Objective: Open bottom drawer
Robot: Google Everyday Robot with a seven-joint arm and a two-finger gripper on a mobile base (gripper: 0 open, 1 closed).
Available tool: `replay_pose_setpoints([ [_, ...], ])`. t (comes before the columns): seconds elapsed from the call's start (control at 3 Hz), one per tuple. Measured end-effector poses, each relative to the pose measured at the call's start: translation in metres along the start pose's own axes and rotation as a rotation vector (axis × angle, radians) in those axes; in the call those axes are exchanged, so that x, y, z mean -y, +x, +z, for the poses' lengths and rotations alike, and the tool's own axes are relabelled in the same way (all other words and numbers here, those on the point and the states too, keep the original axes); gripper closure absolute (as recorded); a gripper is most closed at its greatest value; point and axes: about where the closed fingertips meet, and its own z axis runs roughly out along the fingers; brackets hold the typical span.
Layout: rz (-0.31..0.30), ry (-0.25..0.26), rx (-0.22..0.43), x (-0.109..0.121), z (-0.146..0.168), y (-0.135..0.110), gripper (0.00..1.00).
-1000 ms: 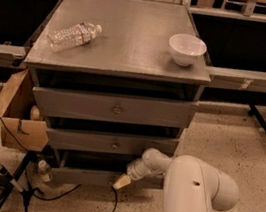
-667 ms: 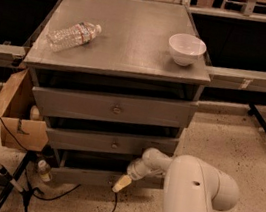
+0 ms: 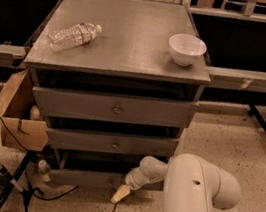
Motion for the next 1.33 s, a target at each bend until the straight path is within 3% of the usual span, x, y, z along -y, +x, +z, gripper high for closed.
replay_pose_setpoints([
  [0.33, -0.001, 0.000, -0.001, 0.000, -0.002, -0.001, 0.17],
  [1.0, 0.000, -0.004, -0.008, -0.001, -0.008, -0.003, 0.64],
  [1.33, -0.005, 0.031, -0.033, 0.011, -0.018, 0.005, 0.87],
])
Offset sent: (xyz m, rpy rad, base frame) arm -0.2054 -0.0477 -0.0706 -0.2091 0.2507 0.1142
